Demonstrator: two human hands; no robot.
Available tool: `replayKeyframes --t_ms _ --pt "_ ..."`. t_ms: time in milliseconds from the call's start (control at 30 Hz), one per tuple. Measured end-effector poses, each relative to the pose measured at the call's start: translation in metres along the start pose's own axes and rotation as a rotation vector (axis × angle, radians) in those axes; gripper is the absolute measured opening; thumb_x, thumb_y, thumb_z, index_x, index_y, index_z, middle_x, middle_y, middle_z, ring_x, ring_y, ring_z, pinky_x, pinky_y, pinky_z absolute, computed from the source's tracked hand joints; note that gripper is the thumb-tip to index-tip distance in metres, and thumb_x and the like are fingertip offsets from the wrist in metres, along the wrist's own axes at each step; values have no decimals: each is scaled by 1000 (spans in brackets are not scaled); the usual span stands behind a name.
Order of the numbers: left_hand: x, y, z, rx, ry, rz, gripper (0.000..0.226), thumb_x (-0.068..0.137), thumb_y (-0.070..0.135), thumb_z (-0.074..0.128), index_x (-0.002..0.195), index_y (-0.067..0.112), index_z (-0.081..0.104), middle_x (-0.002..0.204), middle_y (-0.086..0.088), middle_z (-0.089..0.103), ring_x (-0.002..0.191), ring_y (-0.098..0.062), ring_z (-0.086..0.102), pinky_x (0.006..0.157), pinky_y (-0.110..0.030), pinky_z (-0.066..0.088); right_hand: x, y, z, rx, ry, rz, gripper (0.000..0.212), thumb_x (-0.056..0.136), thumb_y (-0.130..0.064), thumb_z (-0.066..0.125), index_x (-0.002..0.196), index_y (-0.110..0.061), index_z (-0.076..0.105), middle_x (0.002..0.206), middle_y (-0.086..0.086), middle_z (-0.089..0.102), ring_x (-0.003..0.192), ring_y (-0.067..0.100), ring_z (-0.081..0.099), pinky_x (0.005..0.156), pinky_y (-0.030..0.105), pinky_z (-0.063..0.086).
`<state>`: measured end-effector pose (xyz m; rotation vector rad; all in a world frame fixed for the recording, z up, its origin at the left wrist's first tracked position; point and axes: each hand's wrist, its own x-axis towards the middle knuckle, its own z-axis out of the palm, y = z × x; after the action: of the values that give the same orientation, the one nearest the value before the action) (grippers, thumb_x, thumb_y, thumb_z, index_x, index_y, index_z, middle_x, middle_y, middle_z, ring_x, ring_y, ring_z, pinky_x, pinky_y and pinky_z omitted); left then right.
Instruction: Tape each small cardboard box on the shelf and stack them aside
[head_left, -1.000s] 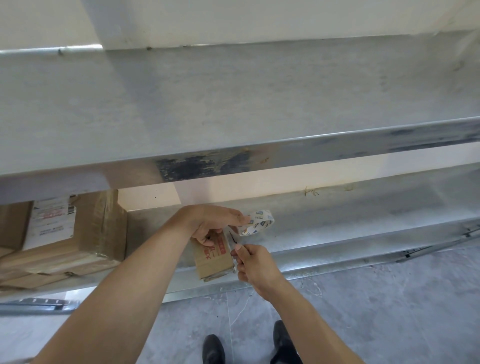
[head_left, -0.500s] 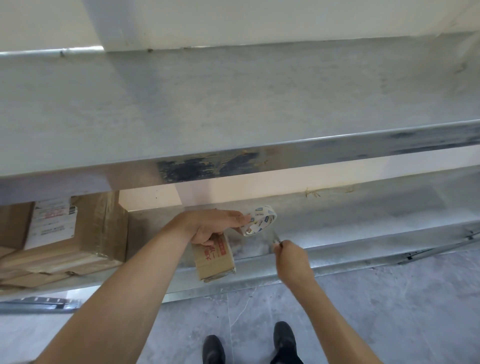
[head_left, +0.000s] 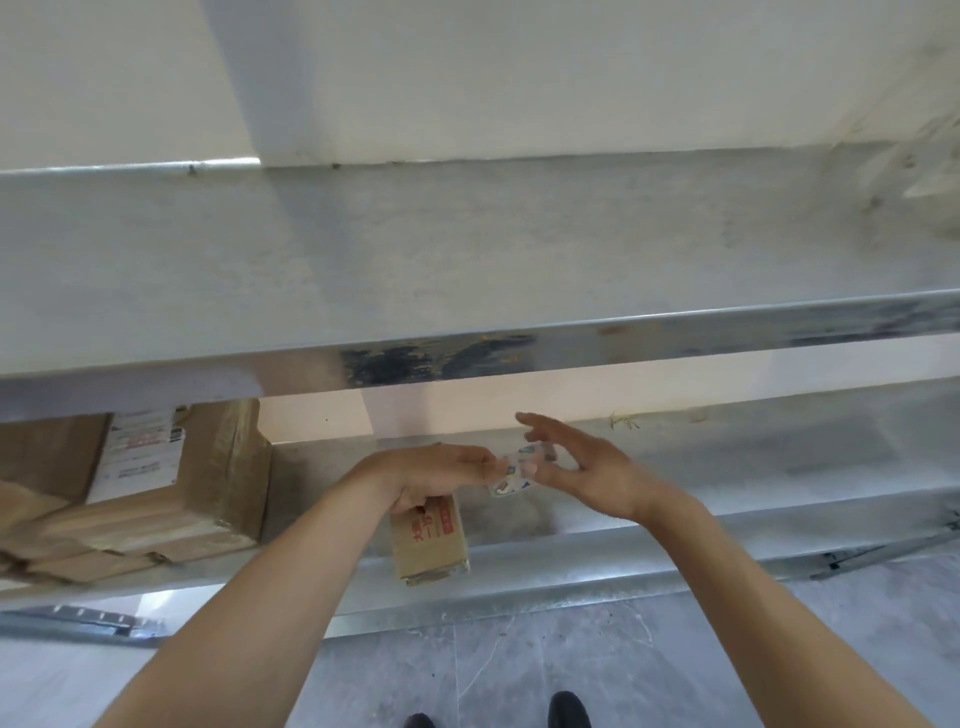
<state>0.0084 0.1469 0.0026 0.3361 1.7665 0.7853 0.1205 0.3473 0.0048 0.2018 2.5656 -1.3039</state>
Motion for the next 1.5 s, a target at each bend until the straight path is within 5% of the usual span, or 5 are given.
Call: replayKeyframes --t_ms 200,633,767,967,1500 --pt "-16 -2 4 87 179 174 28 87 65 63 99 40 71 92 5 66 87 -15 59 78 -31 46 -1 -11 -8 -110 14 -156 28 93 -40 67 115 -23 70 108 -6 70 100 13 60 90 29 45" --pt "-15 -10 45 -693 493 152 10 87 0 74 97 1 71 88 -13 73 72 -20 62 66 -29 52 -19 0 -17 77 58 -189 13 95 -37 66 106 -32 70 90 -20 67 81 1 62 73 21 54" --pt "-16 -8 51 4 815 123 3 91 28 68 89 27 71 88 10 73 80 -8 68 65 -19 48 -18 7 -4 -52 148 -263 29 93 -45 64 115 -27 70 101 -13 69 91 -1 58 75 11 43" --pt "-18 -18 50 -426 704 282 15 94 18 67 93 29 56 98 -14 69 57 -13 65 66 -39 42 -17 4 2 111 199 -196 28 94 -36 66 118 -22 69 88 -35 63 83 -7 61 77 25 53" --pt "-16 -8 56 -91 936 317 11 95 23 68 85 22 72 77 10 71 73 -10 66 65 -18 49 -12 3 4 292 211 -178 7 98 -27 64 102 -28 70 88 -5 67 77 13 60 68 37 56"
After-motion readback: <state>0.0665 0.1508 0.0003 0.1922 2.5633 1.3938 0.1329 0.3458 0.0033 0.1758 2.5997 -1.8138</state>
